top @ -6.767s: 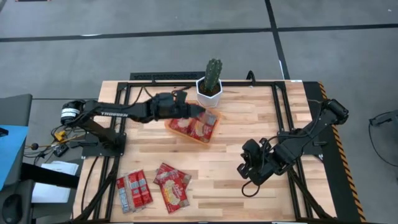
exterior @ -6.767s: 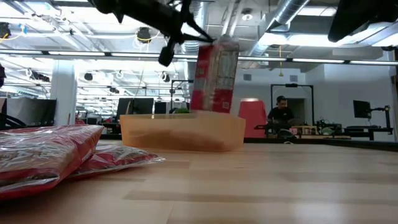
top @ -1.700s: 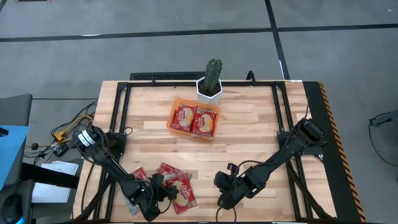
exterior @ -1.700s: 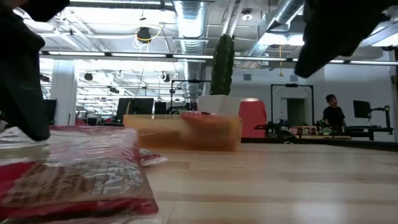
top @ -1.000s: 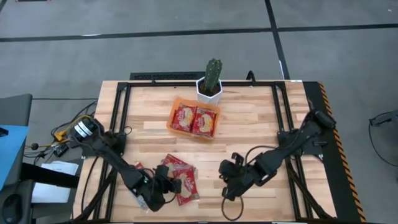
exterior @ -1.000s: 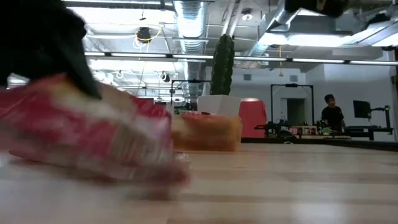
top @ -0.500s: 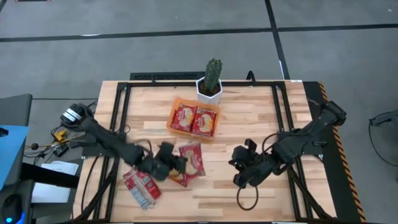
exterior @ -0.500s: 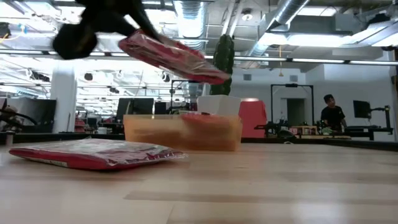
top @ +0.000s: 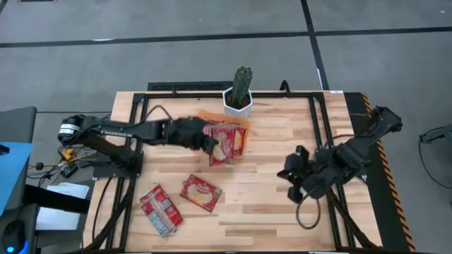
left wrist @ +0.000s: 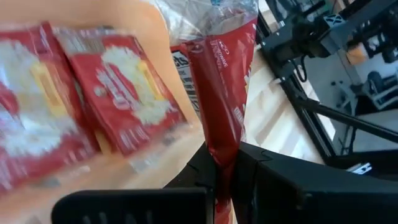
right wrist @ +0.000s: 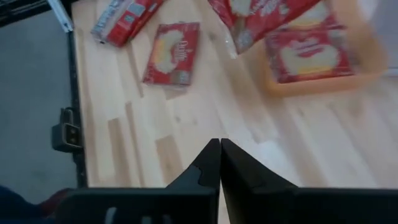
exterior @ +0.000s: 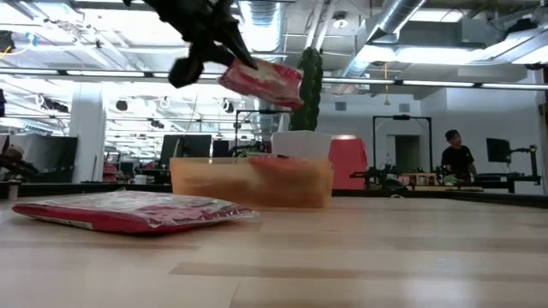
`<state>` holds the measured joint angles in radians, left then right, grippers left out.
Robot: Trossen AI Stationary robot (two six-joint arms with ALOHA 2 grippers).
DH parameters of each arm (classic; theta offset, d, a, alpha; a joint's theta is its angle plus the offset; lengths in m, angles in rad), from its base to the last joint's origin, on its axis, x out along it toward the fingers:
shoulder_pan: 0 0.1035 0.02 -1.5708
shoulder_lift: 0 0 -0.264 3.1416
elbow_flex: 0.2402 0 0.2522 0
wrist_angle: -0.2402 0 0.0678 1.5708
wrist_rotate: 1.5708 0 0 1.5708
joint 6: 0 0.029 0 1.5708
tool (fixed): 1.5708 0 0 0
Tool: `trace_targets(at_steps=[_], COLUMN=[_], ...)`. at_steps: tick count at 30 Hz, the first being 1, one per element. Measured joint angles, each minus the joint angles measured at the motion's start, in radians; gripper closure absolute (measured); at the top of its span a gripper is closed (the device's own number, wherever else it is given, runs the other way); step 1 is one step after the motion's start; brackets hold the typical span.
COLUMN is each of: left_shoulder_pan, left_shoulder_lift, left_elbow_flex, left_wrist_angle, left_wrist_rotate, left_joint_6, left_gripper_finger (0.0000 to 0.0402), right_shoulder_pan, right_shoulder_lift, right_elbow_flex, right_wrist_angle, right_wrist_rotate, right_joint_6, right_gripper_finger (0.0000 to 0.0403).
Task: Sort popcorn bags into baskets
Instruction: Put the popcorn bag into the orange bin
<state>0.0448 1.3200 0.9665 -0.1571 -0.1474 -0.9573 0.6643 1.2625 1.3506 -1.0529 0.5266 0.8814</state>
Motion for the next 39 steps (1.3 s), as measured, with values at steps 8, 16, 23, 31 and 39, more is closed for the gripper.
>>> trace_targets(at_steps=[8,16,23,31,39], left_shoulder_pan=[0.176,0.247,0.305,0.389,0.429], left_shoulder_lift=[0.042,0.129,0.197,0.231,0.326], left_elbow_flex=[0.000,0.000,0.000,0.000,0.002], left_wrist_angle=[0.038,0.102,0.114,0.150,0.262], left_wrist_rotate=[0.224,0.430,0.503,0.535,0.639], left_joint_6=[0.124,0.233,0.284,0.343,0.320], left_gripper_finger=[0.0401,0.0401,0.0401,0.0401,0.0401], right_shoulder_pan=[0.011,-0.033,-0.083,-0.118,-0.143], right_shoulder_lift=[-0.119,-0.170,-0.157,-0.138,-0.118], right_elbow_flex=[0.000,0.000,0.000,0.000,0.000], right_wrist_angle=[-0.114,-0.126,-0.122,-0.122,-0.124], right_wrist_rotate=[0.100,0.137,0.181,0.181,0.183], right_joint_6=[-0.003,0.000,0.009,0.033,0.062], right_gripper_finger=[0.0385,0.0370,0.0371,0.0385,0.0368])
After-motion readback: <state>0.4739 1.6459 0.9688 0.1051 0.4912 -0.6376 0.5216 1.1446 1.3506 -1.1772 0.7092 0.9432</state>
